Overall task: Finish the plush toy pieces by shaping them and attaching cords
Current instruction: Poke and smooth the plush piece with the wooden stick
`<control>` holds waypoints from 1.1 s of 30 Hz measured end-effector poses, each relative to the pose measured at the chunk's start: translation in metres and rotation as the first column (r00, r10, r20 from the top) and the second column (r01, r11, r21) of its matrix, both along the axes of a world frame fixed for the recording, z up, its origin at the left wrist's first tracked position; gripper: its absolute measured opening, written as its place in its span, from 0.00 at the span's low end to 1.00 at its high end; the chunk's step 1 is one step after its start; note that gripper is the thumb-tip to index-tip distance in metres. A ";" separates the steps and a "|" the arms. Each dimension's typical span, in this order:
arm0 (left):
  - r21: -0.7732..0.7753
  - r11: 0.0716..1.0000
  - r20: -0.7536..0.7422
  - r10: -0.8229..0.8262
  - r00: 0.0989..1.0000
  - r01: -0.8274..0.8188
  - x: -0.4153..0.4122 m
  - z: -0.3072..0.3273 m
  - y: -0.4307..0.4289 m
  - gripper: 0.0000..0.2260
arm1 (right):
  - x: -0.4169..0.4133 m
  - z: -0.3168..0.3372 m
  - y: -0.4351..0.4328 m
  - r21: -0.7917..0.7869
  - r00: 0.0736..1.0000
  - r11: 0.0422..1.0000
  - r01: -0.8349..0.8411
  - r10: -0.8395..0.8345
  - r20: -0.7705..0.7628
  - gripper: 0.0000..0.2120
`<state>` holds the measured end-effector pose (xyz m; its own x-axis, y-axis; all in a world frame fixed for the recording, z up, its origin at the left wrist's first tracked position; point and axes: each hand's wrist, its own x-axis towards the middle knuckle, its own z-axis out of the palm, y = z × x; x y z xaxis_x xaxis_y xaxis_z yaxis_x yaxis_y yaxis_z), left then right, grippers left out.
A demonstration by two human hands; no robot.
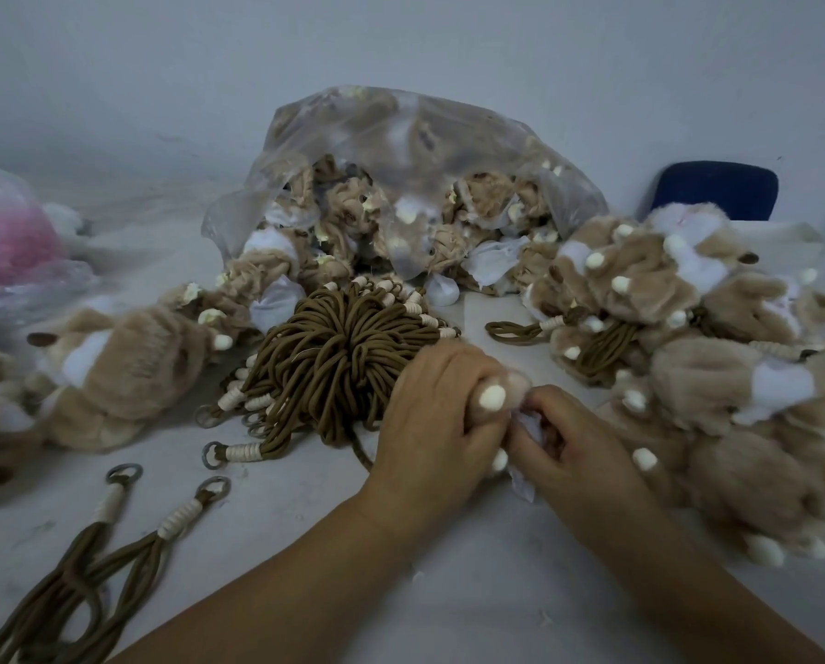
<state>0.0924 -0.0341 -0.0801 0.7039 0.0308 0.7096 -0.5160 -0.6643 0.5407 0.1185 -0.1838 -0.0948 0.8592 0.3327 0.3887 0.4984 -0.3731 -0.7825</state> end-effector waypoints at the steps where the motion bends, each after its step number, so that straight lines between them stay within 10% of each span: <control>1: -0.014 0.999 -0.043 -0.030 0.999 0.030 -0.002 0.001 0.000 0.07 | 0.000 -0.001 0.000 0.004 1.000 1.000 0.026 -0.026 -0.014 0.07; 10: -0.167 0.985 -0.346 -0.095 0.934 0.038 -0.005 -0.005 -0.003 0.14 | 0.007 0.007 -0.010 0.332 0.910 0.934 0.130 0.021 -0.415 0.14; 33: -0.541 0.834 -0.492 -0.414 0.766 0.103 -0.002 -0.006 0.007 0.15 | 0.006 0.003 -0.006 0.294 0.944 0.951 0.092 0.010 -0.330 0.12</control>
<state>0.0907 -0.0272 -0.0862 0.9927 -0.0074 0.1202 -0.1200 -0.1439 0.9823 0.1248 -0.1895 -0.0917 0.9649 0.2056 0.1633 0.1884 -0.1093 -0.9760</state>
